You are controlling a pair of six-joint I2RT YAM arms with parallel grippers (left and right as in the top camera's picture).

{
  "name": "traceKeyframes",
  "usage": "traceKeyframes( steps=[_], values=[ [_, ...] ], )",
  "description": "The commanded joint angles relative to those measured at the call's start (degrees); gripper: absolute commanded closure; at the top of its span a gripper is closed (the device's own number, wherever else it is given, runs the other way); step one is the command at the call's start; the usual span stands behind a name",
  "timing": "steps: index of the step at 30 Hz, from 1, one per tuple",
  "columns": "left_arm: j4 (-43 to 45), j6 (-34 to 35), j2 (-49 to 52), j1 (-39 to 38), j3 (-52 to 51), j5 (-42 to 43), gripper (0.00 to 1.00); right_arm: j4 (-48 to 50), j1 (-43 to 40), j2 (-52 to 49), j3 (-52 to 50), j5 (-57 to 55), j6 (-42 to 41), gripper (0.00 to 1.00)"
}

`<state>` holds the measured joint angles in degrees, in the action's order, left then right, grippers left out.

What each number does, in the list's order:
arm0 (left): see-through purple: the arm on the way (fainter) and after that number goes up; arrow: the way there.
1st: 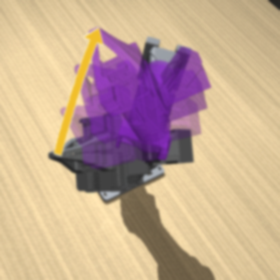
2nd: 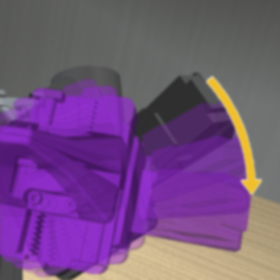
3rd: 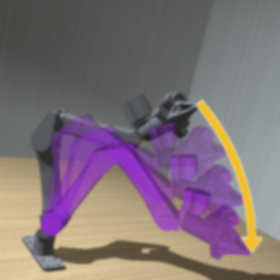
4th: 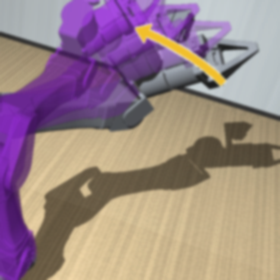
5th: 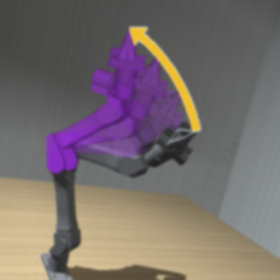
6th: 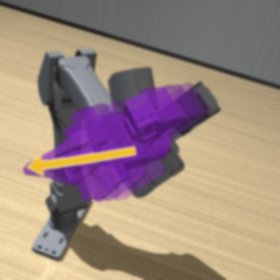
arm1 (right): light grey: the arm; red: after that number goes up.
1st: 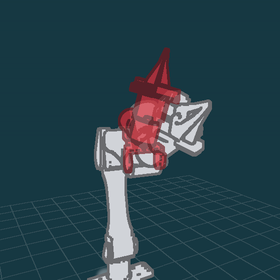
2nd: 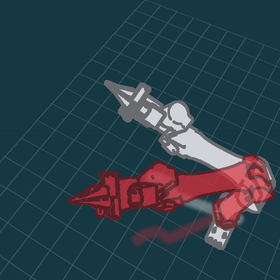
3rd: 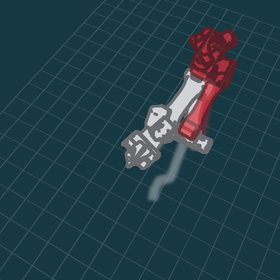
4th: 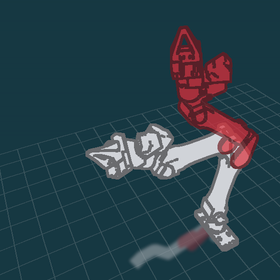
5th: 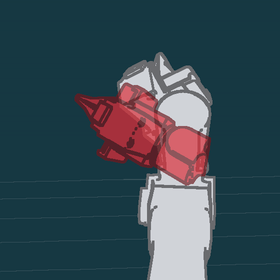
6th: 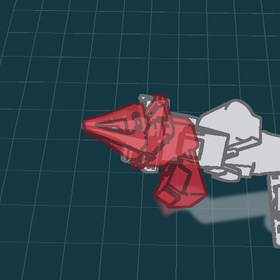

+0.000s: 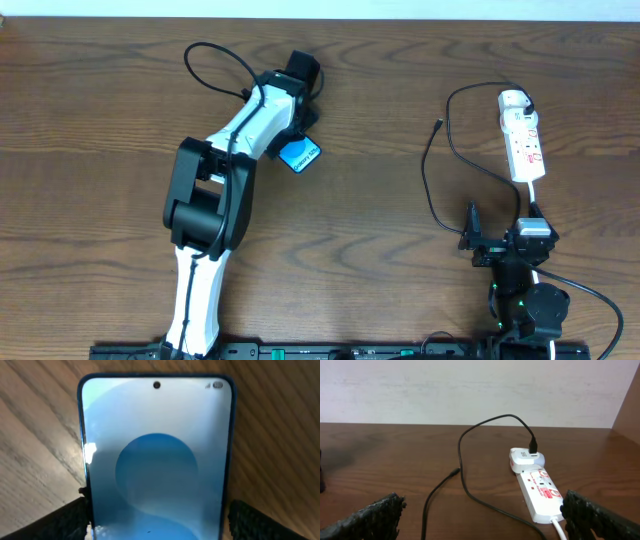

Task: Plug charger to phone and switch on socket
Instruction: 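Lower the left gripper and close it on the phone's long edge, then lift the phone with the left gripper and tilt it upright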

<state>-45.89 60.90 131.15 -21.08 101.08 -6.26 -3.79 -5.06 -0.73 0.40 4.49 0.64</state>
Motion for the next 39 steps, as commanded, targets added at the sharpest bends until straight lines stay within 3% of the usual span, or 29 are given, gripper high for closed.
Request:
traceKeyframes(
  steps=[1,15,17,20,26,31,35,39],
  values=[
    [-1.22,0.22,3.89,-0.87,-0.42,2.56,0.16,-0.22,0.26,0.17,-0.09,0.17,0.28,0.01],
    [-5.49,-16.37,3.89,-0.85,-0.46,2.16,0.18,-0.22,0.26,0.17,-0.09,0.17,0.28,0.01],
    [-5.92,-17.25,3.89,-0.85,-0.44,2.16,0.11,-0.22,0.26,0.17,-0.09,0.17,0.28,0.01],
    [-6.32,-17.20,3.89,-0.85,-0.44,2.16,0.01,-0.22,0.26,0.17,-0.09,0.17,0.28,0.01],
    [-6.49,-16.72,3.89,-0.09,-0.44,2.19,0.02,-0.20,0.26,0.17,-0.09,0.17,0.28,0.01],
    [-8.44,-9.92,3.89,1.46,-0.46,2.47,0.02,-0.22,0.26,0.17,-0.09,0.17,0.28,0.01],
    [-8.28,-9.35,3.89,2.75,-0.46,6.32,0.00,-0.20,0.26,0.17,-0.09,0.17,0.28,0.01],
    [-8.74,-9.38,3.89,2.75,-0.46,7.15,0.11,-0.20,0.26,0.17,-0.09,0.17,0.28,0.01]
  ],
)
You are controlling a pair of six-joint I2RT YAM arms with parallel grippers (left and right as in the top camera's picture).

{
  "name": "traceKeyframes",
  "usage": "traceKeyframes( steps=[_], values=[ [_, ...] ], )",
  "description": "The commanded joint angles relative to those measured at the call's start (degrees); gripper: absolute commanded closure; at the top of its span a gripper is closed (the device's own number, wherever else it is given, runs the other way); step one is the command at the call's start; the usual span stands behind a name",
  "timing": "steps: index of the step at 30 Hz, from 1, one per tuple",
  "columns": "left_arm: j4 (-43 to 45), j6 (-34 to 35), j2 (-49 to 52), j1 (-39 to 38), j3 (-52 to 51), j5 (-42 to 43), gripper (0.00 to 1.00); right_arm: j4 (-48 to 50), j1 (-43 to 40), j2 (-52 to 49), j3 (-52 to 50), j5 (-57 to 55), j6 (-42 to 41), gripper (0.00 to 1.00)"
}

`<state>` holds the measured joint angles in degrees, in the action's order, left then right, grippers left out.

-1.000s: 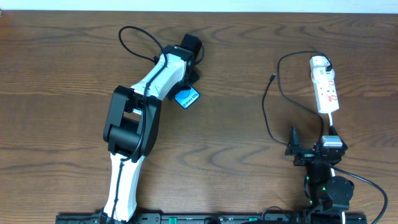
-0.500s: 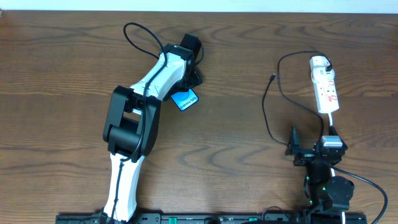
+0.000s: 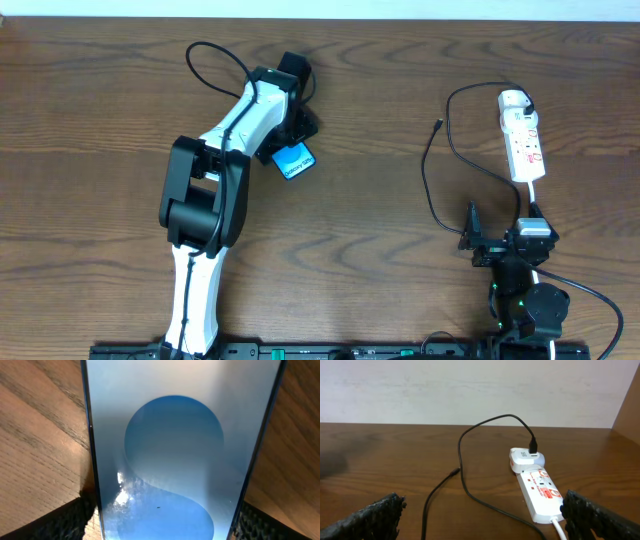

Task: Plug charger to phone and switch on socket
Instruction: 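Lift the phone with the left gripper and tilt it upright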

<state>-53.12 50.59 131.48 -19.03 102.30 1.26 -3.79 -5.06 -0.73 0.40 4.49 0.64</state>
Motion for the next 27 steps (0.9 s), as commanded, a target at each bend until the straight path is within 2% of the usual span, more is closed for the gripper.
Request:
traceKeyframes(
  steps=[1,9,13,14,18,19,27],
  values=[
    [-1.86,0.85,3.56,0.70,-1.68,-0.39,0.12,-0.22,0.26,0.17,-0.09,0.17,0.28,0.01],
    [-1.70,0.50,3.56,0.98,-1.66,-1.73,0.15,-0.22,0.26,0.17,-0.09,0.17,0.28,0.01],
    [-1.68,0.52,3.56,0.96,-1.66,-1.70,0.13,-0.20,0.26,0.17,-0.09,0.17,0.28,0.01],
    [-1.68,0.52,3.56,0.96,-1.66,-1.73,0.08,-0.20,0.26,0.17,-0.09,0.17,0.28,0.01],
    [-1.42,0.52,3.56,1.20,-1.66,-1.90,0.07,-0.22,0.26,0.17,-0.09,0.17,0.28,0.01],
    [-1.44,0.52,3.56,1.29,-1.66,-1.88,0.04,-0.20,0.26,0.17,-0.09,0.20,0.28,0.01],
    [-0.09,0.74,3.56,1.40,-1.68,-1.75,0.03,-0.20,0.26,0.17,-0.09,0.17,0.28,0.01]
  ],
)
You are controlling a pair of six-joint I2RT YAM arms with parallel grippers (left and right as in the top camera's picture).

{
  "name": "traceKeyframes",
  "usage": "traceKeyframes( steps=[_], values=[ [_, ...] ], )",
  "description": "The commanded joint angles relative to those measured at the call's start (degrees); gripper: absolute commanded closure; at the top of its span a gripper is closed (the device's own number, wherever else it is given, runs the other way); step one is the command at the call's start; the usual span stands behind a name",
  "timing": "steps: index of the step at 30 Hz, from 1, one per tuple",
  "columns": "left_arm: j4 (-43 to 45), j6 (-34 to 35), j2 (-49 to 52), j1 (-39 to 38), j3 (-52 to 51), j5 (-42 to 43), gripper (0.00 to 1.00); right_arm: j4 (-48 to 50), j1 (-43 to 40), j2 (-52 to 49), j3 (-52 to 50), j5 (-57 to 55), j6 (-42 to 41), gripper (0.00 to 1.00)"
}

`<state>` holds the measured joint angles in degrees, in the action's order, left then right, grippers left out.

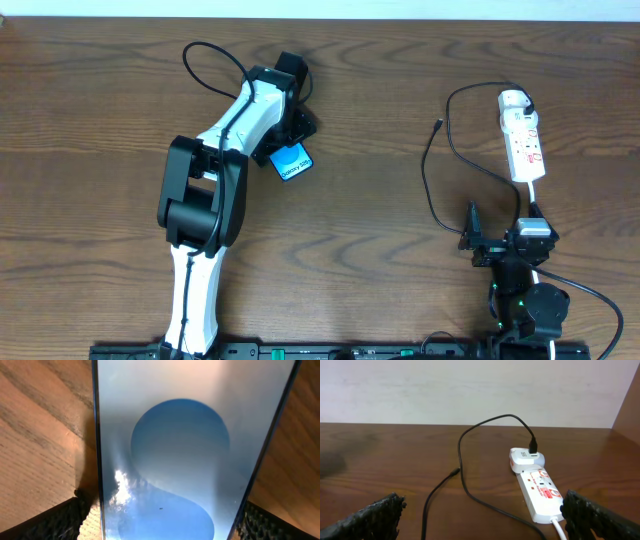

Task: Plug charger to phone and switch on socket
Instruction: 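Lift the phone with the left gripper and tilt it upright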

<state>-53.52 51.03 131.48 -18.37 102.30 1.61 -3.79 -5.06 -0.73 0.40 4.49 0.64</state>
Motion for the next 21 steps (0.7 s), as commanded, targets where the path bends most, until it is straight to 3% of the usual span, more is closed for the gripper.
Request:
traceKeyframes(
  steps=[1,6,10,21],
  values=[
    [0.55,0.31,3.56,0.74,-1.68,-2.05,0.03,-0.20,0.26,0.17,-0.09,0.17,0.28,0.01],
    [0.87,0.28,3.56,0.74,-1.68,-2.01,0.04,-0.22,0.26,0.17,-0.09,0.17,0.28,0.01],
    [0.85,0.24,3.56,0.74,-1.68,-0.79,0.15,-0.22,0.26,0.17,-0.09,0.17,0.28,0.01],
    [0.02,-2.58,3.30,1.40,-1.51,-0.72,0.27,-0.20,0.26,0.17,-0.09,0.17,0.28,0.01]
  ],
)
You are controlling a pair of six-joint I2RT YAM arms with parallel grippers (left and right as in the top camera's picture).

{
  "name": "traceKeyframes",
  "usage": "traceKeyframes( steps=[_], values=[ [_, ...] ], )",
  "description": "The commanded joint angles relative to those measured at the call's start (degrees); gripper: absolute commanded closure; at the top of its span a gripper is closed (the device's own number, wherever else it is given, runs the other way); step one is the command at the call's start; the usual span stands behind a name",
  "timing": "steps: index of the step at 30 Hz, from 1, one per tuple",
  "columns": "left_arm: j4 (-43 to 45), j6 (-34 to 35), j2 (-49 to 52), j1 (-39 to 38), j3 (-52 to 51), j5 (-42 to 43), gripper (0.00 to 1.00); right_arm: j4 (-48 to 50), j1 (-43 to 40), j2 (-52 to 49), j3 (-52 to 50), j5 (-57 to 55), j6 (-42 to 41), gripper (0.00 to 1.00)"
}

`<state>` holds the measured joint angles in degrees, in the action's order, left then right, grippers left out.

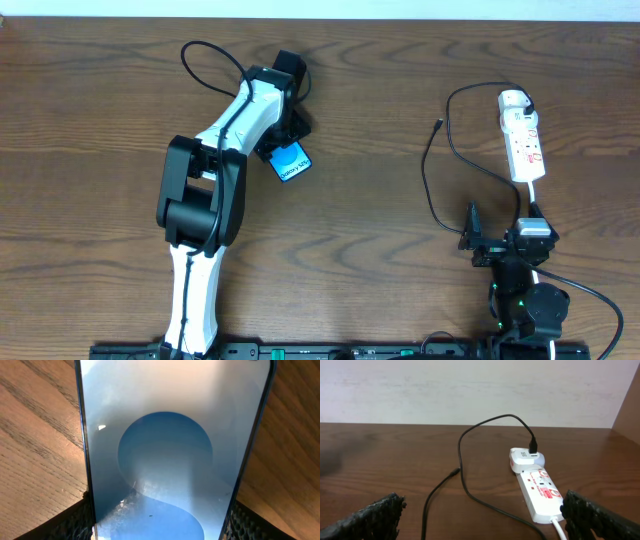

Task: Plug charger to phone and switch on socket
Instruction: 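Lift the phone with the left gripper and tilt it upright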

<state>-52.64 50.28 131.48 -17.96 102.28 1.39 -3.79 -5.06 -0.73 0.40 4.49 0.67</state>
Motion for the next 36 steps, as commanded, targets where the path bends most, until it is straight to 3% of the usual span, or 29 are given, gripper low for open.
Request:
traceKeyframes(
  steps=[1,10,24,29,36],
  values=[
    [-1.31,-1.86,3.15,1.11,-1.38,-0.48,0.28,-0.20,0.26,0.17,-0.09,0.17,0.26,0.01],
    [-3.23,-5.51,-1.40,1.66,-1.31,-0.46,0.28,-0.22,0.26,0.17,-0.09,0.17,0.26,0.01],
    [-9.99,-5.70,-10.99,1.66,-1.31,-0.20,0.28,-0.22,0.26,0.17,-0.09,0.17,0.26,0.01],
    [-11.61,-6.19,-13.55,1.66,-1.31,4.04,0.28,-0.22,0.26,0.15,-0.09,0.17,0.26,0.01],
    [-11.85,-9.92,-15.23,1.66,-1.31,16.35,0.28,-0.22,0.26,0.13,-0.09,0.17,0.26,0.01]
  ],
)
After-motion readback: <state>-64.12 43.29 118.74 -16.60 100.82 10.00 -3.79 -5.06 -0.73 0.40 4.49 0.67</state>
